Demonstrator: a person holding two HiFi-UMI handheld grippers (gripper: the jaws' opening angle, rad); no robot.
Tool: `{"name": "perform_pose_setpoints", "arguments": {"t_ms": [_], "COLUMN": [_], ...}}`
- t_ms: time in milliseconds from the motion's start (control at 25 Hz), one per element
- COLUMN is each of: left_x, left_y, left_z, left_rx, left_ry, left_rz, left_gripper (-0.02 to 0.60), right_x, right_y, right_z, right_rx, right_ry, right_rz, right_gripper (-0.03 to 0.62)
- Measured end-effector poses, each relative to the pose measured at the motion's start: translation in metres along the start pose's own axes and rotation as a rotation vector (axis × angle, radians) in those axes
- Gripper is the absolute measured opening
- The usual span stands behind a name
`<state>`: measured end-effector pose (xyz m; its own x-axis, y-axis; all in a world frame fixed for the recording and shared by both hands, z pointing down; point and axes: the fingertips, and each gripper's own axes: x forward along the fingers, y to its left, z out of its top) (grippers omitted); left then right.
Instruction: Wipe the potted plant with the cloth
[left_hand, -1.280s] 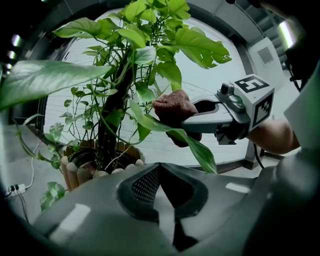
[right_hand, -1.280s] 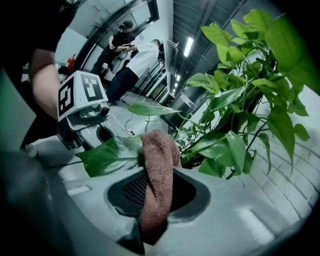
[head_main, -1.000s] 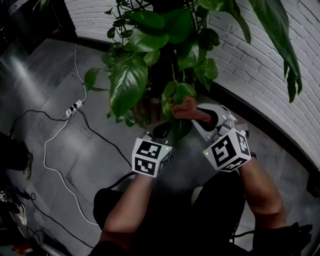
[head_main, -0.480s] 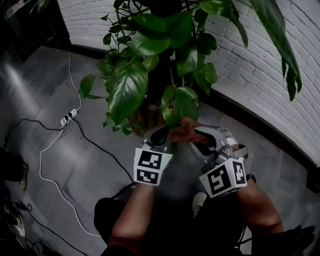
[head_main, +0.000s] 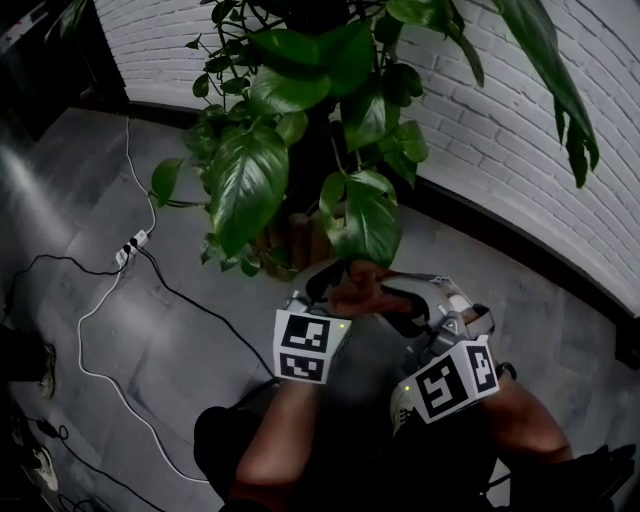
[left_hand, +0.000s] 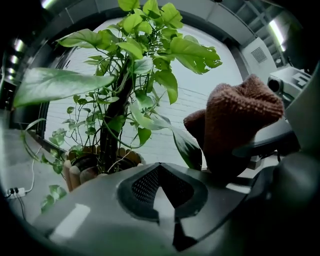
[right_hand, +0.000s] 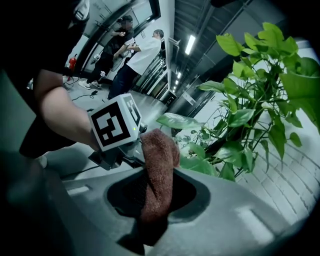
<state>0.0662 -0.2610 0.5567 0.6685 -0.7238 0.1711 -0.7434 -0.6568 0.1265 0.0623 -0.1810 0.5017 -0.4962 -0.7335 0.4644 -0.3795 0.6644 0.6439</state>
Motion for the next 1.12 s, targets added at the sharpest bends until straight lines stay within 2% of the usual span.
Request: {"name": "perform_pose_setpoints", "arguments": {"t_ms": [200,400,600,800,960,1120], "left_x": [-0.002,0.000,0.003,0.005,0.005,0.004], "left_y": [-0.001,-0.005,-0.006,-0.012,-0.015,-0.019], "left_z": [0.002,0.000,0.000,-0.003,-0.004,-0.004], "left_rx": [0.001,0.013,0.014,0.000,0.000,0.005], "left_ry": [-0.004,0.006,0.009,0.014,0.018,0.017], "left_rz": [0.004,-0.007,-0.003,-0.015,-0.018,-0.022], "left_gripper": [0.017,0.017,0.017,0.017,0.017,0.017], "right_x": [-0.012,-0.017,0.010,0.047,0.072,0.082], "right_y": [-0.002,-0.036,-0.080,-0.117,-0.129,-0.118], "right_z": [0.007,0.032,0.047,0.036,0.021,0.016], "right_rx": [-0.041,-0.157,-0.284,-0.321,-0.334,-0.369], "right_ry": [0.006,-0.014,-0.006,0.050,0.107,0.129], "right_rz": [0.007,-0.053,-0.122,-0.170,-0.158,-0.116], "right_gripper": [0.064,0.064,0.064,0.064,0.064,0.064]}}
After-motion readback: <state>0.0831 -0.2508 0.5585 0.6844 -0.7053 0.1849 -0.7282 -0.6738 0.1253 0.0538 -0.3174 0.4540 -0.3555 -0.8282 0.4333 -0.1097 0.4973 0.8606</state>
